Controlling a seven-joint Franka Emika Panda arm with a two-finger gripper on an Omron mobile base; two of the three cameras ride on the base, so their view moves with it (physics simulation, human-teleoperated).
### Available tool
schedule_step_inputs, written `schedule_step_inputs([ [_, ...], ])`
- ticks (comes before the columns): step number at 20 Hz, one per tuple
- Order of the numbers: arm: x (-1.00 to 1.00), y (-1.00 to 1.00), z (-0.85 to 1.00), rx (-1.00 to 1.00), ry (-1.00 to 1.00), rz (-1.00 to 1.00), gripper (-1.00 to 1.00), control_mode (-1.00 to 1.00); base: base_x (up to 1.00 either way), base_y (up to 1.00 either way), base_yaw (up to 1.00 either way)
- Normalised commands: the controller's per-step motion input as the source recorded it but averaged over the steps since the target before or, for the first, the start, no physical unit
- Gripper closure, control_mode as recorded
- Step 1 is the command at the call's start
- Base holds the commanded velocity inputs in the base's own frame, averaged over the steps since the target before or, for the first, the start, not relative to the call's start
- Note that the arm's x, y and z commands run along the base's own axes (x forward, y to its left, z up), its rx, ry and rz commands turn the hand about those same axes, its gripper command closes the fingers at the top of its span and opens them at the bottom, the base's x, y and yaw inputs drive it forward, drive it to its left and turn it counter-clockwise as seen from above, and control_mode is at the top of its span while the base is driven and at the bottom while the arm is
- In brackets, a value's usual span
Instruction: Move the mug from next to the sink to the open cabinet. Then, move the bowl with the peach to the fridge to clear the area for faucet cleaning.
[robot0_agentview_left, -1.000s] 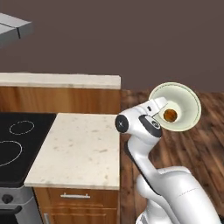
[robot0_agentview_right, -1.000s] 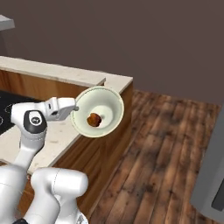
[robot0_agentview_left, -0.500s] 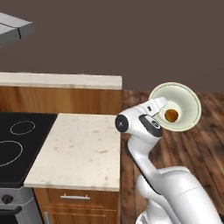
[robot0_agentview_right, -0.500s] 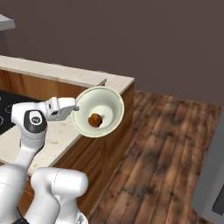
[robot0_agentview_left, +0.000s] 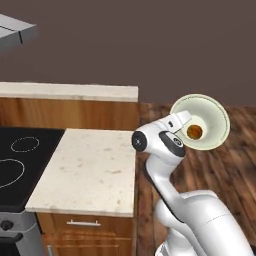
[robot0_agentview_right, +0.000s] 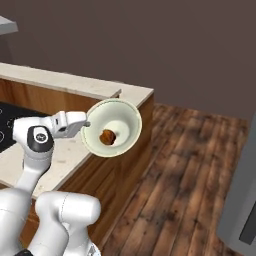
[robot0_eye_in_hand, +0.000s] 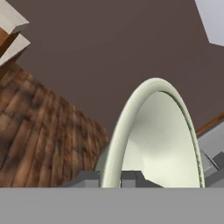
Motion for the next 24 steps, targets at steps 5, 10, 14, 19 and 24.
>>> schedule_step_inputs([
  [5, 0.00, 0.00, 0.00, 0.00, 0.00, 0.00, 1.00, 1.00, -0.48, -0.84, -0.07],
  [10, 0.00, 0.00, 0.00, 0.00, 0.00, 0.00, 1.00, 1.00, 0.19, -0.06, 0.00],
  [14, 0.00, 0.00, 0.00, 0.00, 0.00, 0.00, 1.00, 1.00, 0.90, 0.22, -0.03],
  [19, 0.00, 0.00, 0.00, 0.00, 0.00, 0.00, 1.00, 1.00, 1.00, -0.02, -0.01],
  [24, 0.00, 0.00, 0.00, 0.00, 0.00, 0.00, 1.00, 1.00, 1.00, 0.00, -0.10],
])
